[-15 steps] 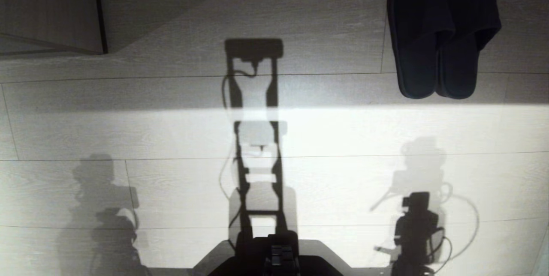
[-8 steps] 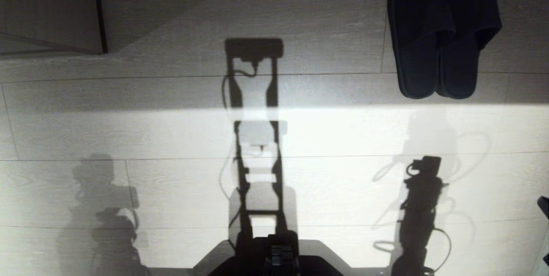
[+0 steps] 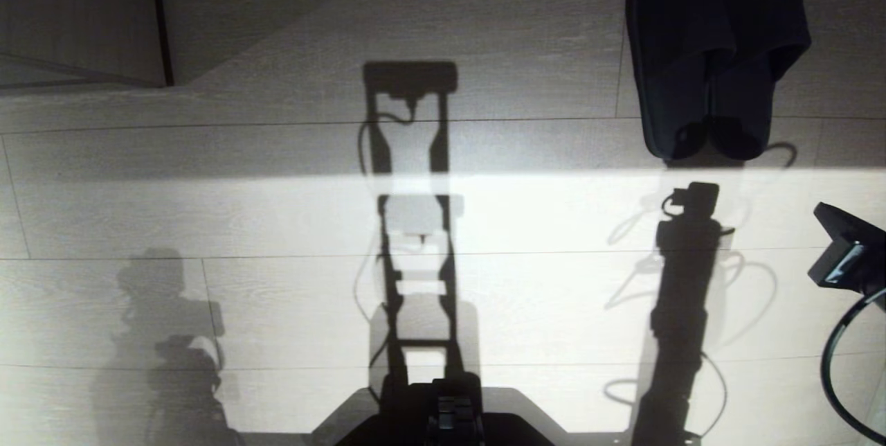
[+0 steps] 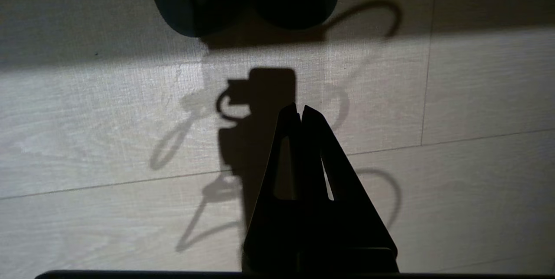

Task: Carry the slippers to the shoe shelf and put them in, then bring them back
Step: Pick up the slippers on the floor

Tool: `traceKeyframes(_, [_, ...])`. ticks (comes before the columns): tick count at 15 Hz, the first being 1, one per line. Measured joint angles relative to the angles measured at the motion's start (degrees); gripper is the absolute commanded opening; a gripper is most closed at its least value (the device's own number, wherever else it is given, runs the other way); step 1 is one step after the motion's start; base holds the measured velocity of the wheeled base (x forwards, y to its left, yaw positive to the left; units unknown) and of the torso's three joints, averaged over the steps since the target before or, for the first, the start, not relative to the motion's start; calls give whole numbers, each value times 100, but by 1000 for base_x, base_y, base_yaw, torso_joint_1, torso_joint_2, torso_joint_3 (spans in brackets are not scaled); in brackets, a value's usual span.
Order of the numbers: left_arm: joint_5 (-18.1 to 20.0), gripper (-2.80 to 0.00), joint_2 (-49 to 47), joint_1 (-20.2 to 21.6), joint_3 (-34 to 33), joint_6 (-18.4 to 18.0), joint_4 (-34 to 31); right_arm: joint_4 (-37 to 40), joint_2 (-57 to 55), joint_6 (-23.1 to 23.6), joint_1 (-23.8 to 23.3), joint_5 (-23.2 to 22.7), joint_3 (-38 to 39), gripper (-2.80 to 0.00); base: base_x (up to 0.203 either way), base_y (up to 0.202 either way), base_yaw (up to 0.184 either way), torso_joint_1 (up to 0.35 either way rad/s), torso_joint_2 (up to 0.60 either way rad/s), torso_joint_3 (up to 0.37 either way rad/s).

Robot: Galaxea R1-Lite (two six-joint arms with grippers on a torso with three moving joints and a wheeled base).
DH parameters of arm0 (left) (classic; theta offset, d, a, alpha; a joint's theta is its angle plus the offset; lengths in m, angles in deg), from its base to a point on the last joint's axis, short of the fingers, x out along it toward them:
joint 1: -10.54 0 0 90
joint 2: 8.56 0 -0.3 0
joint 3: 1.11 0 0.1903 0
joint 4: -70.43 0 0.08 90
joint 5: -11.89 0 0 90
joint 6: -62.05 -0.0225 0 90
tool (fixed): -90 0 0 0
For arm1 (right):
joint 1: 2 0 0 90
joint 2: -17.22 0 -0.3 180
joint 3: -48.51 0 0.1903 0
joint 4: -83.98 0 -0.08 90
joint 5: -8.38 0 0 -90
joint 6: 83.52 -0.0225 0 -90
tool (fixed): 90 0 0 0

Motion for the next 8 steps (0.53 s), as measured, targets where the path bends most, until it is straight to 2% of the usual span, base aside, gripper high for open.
traceKeyframes(6, [0,-280,0,0,0,-2,2,-44,-1010,6,1,-16,-1037,-280,0,0,0,0,0,0])
traceKeyframes(7, [1,-280,0,0,0,-1,2,-48,-1128,2,16,-16,-1246,0,0,0,0,0,0,0])
traceKeyframes(8, [0,-280,0,0,0,-1,2,-81,-1227,-8,26,-17,-1423,0,0,0,0,0,0,0])
